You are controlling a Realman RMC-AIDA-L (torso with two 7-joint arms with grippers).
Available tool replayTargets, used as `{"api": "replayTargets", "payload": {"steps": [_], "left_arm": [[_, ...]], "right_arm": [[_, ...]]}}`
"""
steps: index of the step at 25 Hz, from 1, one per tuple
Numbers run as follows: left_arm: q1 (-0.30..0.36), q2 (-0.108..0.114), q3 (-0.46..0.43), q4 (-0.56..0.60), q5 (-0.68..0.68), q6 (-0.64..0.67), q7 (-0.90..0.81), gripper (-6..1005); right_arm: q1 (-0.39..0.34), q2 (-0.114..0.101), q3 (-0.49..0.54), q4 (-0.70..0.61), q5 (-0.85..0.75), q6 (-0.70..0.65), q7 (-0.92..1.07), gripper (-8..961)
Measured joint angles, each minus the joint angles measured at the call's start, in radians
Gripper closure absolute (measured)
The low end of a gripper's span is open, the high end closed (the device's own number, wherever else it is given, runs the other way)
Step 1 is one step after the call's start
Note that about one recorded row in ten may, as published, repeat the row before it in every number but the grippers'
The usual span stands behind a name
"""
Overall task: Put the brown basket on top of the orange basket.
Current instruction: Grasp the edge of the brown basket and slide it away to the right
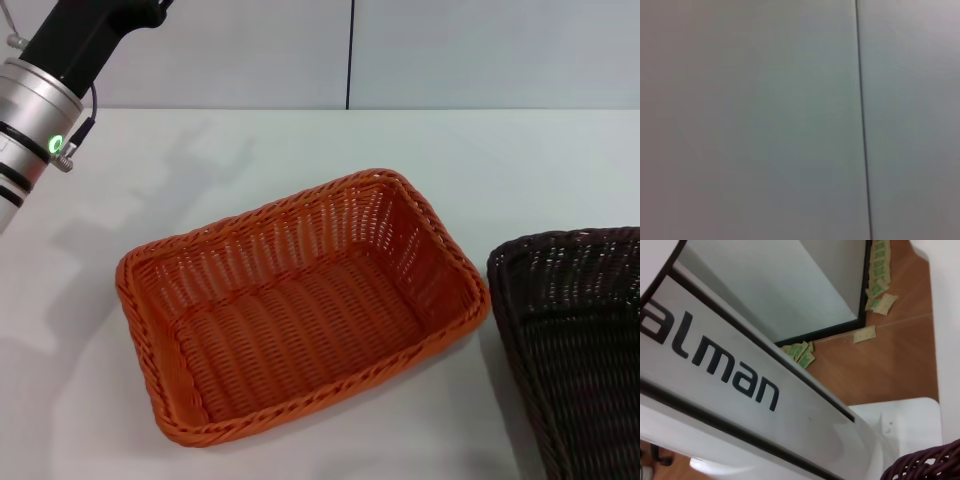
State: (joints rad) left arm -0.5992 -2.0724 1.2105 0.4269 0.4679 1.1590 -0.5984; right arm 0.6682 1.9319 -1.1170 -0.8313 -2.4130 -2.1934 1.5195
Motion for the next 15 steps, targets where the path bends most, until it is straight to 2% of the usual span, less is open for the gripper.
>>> {"api": "replayTargets", "payload": {"steps": [2, 4, 10, 15], "left_arm": [[-0.003, 0.0, 0.002, -0.004, -0.005, -0.014, 0.019, 215], [-0.006, 0.0, 0.003, -0.008, -0.006, -0.014, 0.03, 215], [-0.017, 0.0, 0.0, -0.025, -0.015, -0.013, 0.042, 214], [-0.015, 0.002, -0.002, -0.025, -0.021, -0.015, 0.042, 214]], "right_arm": [[0.003, -0.008, 0.008, -0.002, 0.017, 0.001, 0.0, 332], [0.007, -0.027, 0.021, -0.006, 0.045, 0.003, 0.0, 331], [0.035, -0.064, 0.126, -0.021, 0.054, 0.007, -0.006, 331], [0.045, -0.075, 0.347, -0.151, 0.016, 0.041, 0.002, 331]]}}
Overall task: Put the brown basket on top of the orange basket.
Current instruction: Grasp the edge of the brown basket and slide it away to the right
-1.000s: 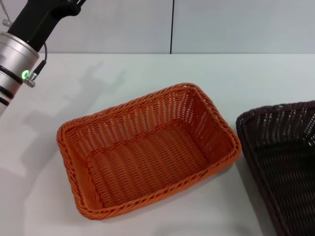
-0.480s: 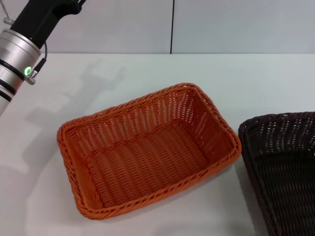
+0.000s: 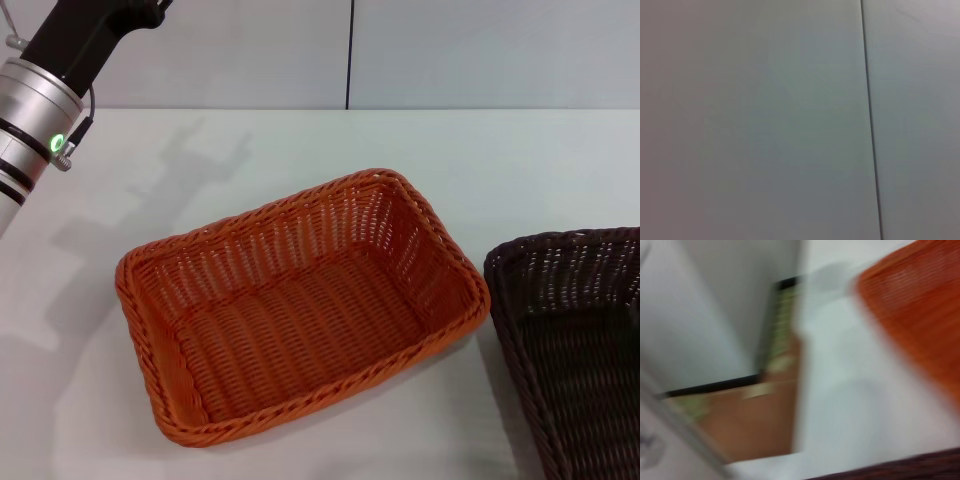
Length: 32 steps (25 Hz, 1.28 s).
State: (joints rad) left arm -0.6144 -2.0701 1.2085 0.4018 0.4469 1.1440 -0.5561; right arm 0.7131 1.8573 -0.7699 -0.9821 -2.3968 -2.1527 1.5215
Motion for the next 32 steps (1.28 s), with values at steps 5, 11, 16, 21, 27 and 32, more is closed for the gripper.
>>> {"api": "replayTargets", "payload": {"steps": [5, 11, 16, 21, 27, 32], "left_arm": [[0.001, 0.001, -0.001, 0.0, -0.003, -0.006, 0.011, 215], [0.003, -0.002, 0.003, -0.015, -0.027, 0.0, 0.022, 214], [0.013, -0.004, 0.01, -0.029, -0.051, 0.026, 0.028, 214], [0.037, -0.003, 0.003, -0.033, -0.055, 0.075, 0.02, 214], [0.056, -0.001, 0.002, -0.033, -0.079, 0.091, 0.016, 215], [0.065, 0.0, 0.004, -0.034, -0.101, 0.106, 0.011, 215]], "right_arm": [[0.056, -0.029, 0.112, -0.037, -0.093, 0.101, 0.001, 330], [0.129, -0.032, 0.086, 0.003, -0.18, 0.26, -0.007, 330], [0.141, -0.013, 0.035, 0.037, -0.187, 0.396, -0.017, 338], [0.142, 0.0, 0.011, 0.07, -0.188, 0.455, -0.031, 368], [0.134, 0.016, -0.016, 0.09, -0.2, 0.476, -0.035, 369], [0.13, 0.028, -0.026, 0.099, -0.226, 0.506, -0.032, 369]]}}
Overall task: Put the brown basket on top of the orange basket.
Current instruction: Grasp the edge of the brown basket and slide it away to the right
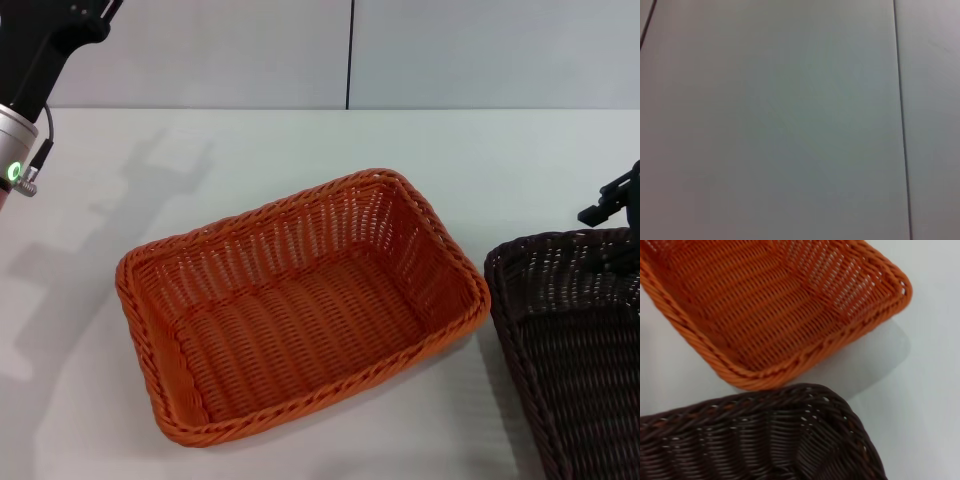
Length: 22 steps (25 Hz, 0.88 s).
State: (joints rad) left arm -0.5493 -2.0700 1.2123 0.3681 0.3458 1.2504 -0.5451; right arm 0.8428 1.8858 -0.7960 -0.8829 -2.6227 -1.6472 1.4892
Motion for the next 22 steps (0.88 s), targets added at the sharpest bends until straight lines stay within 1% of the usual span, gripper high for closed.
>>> {"api": "replayTargets", "payload": {"steps": [7, 12, 13, 14, 19, 22], "left_arm": [[0.003, 0.001, 0.007, -0.002, -0.002, 0.008, -0.022, 214], [0.016, 0.0, 0.007, -0.003, -0.002, 0.01, -0.022, 214], [0.019, 0.0, 0.007, -0.003, -0.002, 0.01, -0.022, 214], [0.021, -0.001, 0.007, -0.003, -0.002, 0.01, -0.022, 214], [0.024, -0.002, 0.007, -0.004, -0.002, 0.011, -0.022, 215], [0.024, -0.002, 0.007, -0.006, -0.002, 0.011, -0.022, 215]], "right_arm": [[0.015, 0.008, -0.039, 0.083, -0.008, 0.114, -0.009, 368], [0.044, 0.004, -0.057, 0.156, -0.016, 0.136, -0.01, 368], [0.047, 0.009, -0.064, 0.165, -0.026, 0.146, -0.006, 368], [0.047, 0.009, -0.064, 0.165, -0.026, 0.146, -0.006, 384], [0.039, 0.033, -0.079, 0.149, -0.052, 0.168, 0.024, 464], [0.034, 0.039, -0.089, 0.142, -0.063, 0.169, 0.037, 511]]}}
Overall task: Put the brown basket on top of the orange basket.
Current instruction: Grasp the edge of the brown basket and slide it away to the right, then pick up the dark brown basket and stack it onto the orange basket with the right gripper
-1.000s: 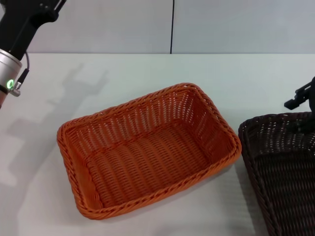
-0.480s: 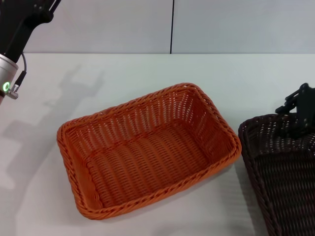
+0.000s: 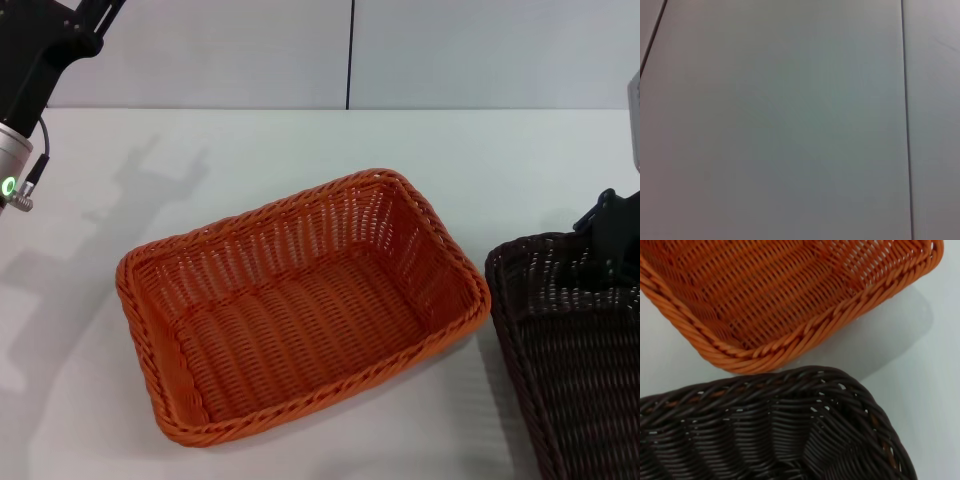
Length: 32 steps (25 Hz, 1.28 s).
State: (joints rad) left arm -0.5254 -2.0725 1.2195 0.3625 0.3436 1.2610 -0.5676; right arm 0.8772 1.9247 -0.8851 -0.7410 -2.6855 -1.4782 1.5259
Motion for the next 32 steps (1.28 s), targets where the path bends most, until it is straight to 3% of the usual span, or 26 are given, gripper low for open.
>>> {"api": "replayTargets", "payload": {"steps": [7, 14, 18, 26, 32], "left_arm": [[-0.002, 0.0, 0.001, -0.01, 0.001, -0.001, 0.0, 215], [-0.001, 0.0, 0.002, -0.02, 0.001, -0.001, 0.0, 214], [-0.001, 0.0, 0.002, -0.026, 0.0, -0.001, 0.0, 222], [0.005, 0.002, 0.001, -0.026, 0.001, 0.002, 0.009, 295], [0.008, 0.003, 0.001, -0.025, 0.0, 0.004, 0.011, 365]], "right_arm": [[-0.028, 0.017, -0.002, -0.052, -0.011, 0.0, 0.01, 620], [-0.081, 0.052, 0.005, -0.207, -0.011, -0.07, 0.01, 661], [-0.1, 0.059, 0.01, -0.274, -0.009, -0.118, 0.011, 663], [-0.134, 0.049, 0.021, -0.351, 0.041, -0.201, 0.001, 725], [-0.139, 0.01, 0.084, -0.354, 0.136, -0.295, -0.032, 741]]}}
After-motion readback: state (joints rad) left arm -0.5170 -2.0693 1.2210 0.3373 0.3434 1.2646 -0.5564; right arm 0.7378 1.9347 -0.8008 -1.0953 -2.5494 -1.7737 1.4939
